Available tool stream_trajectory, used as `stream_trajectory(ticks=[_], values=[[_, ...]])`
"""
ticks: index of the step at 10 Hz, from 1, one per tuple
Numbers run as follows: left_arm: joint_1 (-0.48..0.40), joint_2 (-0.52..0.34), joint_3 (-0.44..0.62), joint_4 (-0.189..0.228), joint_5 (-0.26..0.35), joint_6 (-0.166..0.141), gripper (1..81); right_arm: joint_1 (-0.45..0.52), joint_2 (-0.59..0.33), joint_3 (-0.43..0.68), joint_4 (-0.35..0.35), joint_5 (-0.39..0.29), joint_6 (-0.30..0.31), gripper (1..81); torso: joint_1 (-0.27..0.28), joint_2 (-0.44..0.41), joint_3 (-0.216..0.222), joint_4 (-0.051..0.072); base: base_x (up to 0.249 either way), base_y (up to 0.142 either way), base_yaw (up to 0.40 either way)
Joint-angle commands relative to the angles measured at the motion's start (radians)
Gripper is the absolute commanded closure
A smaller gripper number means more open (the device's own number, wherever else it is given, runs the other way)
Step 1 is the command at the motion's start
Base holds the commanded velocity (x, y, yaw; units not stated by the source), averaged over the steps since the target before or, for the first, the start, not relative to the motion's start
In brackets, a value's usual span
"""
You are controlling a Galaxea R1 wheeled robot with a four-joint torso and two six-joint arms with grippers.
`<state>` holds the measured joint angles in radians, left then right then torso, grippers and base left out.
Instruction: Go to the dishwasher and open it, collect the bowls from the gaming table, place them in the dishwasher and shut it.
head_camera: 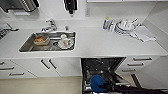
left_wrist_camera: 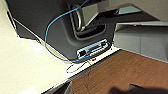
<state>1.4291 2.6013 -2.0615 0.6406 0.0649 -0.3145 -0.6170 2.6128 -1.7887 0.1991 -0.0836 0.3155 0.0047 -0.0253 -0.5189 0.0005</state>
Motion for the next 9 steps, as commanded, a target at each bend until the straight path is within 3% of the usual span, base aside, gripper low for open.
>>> stream_trajectory(ticks=[1, 4, 9], values=[[0.081, 0.070, -0.086, 0.013, -0.033, 0.021, 1.0, 0.151, 0.112, -0.144, 0.025, -0.096, 0.023, 81.1, 0.000, 0.000, 0.000, 0.000, 0.000, 0.000, 0.000], [0.110, 0.111, -0.120, 0.013, -0.043, 0.041, 1.0, 0.205, 0.172, -0.240, 0.035, -0.099, 0.031, 81.1, 0.000, 0.000, 0.000, 0.000, 0.000, 0.000, 0.000], [0.118, 0.126, -0.135, 0.011, -0.045, 0.046, 1.0, 0.246, 0.164, -0.254, 0.040, -0.100, 0.065, 81.1, 0.000, 0.000, 0.000, 0.000, 0.000, 0.000, 0.000]])
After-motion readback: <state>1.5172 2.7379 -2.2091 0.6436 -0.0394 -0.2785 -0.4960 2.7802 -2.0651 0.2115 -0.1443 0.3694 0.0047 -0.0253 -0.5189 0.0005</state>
